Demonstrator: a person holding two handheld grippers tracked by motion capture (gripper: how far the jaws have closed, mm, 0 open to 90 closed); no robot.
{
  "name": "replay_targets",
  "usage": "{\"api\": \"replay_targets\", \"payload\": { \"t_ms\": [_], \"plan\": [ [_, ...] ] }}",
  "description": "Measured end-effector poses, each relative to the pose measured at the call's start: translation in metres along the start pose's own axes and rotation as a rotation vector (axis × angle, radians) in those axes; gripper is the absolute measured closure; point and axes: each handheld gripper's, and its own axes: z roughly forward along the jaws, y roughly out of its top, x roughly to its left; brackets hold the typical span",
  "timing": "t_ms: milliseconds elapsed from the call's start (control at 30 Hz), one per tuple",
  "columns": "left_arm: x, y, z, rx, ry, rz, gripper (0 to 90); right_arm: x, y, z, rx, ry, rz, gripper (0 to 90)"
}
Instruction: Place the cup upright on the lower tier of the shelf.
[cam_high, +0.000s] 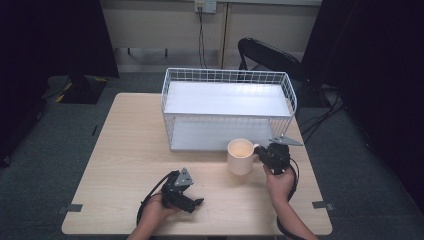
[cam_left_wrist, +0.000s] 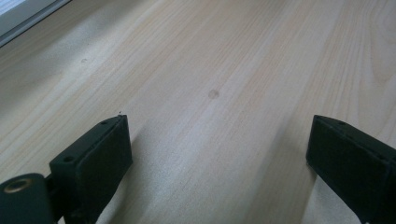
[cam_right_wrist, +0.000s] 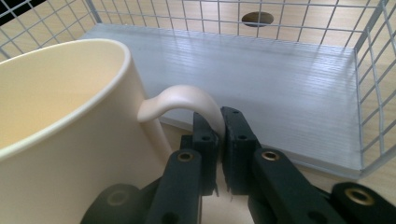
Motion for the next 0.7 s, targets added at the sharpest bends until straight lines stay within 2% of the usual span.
{"api": "replay_targets", "payload": {
  "t_ms": [500, 700],
  "plan": [
    [0.0, 0.0, 0.0, 0.0, 0.0, 0.0, 6.4, 0.001, 0.007, 0.009, -0.026, -0.051, -0.008, 85.3],
    [0.0, 0.0, 0.0, -0.001, 0.001, -0.001, 6.4, 0.0, 0.01, 0.012, -0.031, -0.064, 0.004, 85.3]
  ]
}}
